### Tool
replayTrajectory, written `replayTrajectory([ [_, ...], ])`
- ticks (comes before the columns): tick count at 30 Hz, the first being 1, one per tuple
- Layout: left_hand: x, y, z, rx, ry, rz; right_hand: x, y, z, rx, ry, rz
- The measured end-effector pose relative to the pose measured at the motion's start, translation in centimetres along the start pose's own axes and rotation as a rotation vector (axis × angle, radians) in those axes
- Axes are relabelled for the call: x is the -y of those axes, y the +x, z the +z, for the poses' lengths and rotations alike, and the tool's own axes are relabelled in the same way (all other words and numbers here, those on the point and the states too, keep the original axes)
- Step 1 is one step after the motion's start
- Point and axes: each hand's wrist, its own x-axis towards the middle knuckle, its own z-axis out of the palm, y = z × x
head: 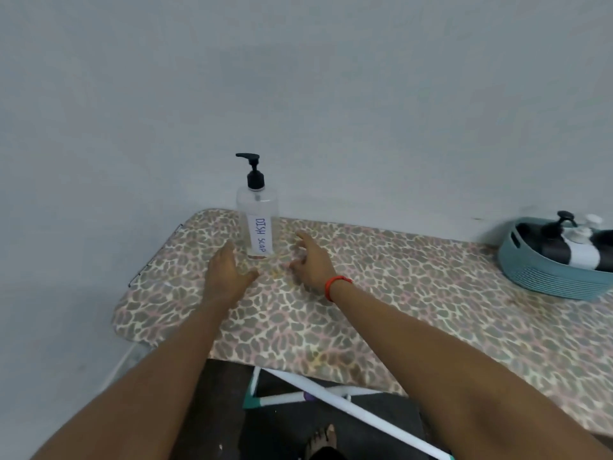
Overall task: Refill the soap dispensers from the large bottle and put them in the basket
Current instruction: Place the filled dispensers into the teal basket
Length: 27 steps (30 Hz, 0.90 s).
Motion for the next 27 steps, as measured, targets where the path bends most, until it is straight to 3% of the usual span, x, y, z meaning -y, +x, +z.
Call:
replayTrajectory([
  [4,0.3,1.3,0.2,-0.015,-0.045,0.144,1.2,2.2,2.0,0.003,-0.008,-0.051],
  [9,-1.1,1.2,1.3,-0.041,-0.1,0.198,0.4,2.3,1.9,-0.023,0.055,-0.031],
  [14,-6.3,-0.2,5.6,0.031,-0.038,0.278,-3.8,-0.3,-4.6,-0.121,0.047,0.004],
  [21,-17.5,-3.2,17.1,0.163,-0.107,0.401,-12.5,-4.8,-16.5,-0.343,-0.013,0.142],
  [27,-20.6,-3.3,21.4,0.133,-0.055,0.388,-16.2,-5.2,-20.2,-0.381,-0.032,0.161],
])
